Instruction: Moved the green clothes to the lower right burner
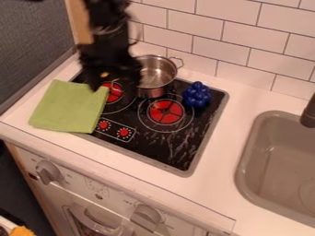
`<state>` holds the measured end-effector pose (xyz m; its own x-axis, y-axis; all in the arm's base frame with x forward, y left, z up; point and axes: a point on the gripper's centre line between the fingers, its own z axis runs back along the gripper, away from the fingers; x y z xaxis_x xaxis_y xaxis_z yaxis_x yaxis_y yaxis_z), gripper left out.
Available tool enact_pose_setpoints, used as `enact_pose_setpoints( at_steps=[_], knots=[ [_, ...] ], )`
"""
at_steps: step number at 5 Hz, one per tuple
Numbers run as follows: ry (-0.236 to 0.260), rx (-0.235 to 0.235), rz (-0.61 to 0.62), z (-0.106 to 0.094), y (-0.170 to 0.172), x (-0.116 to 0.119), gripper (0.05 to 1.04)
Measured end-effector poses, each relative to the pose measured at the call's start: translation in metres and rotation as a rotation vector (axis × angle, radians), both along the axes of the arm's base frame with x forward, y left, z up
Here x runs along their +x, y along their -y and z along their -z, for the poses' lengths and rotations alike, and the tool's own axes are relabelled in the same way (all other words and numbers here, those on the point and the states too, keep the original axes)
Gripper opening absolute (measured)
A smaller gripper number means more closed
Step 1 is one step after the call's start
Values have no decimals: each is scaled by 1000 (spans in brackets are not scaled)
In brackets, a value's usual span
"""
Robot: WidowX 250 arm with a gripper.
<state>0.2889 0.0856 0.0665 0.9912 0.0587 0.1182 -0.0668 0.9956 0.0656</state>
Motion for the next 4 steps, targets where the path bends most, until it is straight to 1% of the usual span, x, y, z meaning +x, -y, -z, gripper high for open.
enact_pose_setpoints(
  at_steps=[1, 2, 3, 4],
  knots=[
    [-16, 1, -70, 15, -41, -1, 1001],
    [-29, 23, -118, 19, -74, 0, 1001],
    [-52, 12, -153, 28, -90, -5, 1001],
    [-50, -7, -152, 38, -89, -3, 1001]
  ],
)
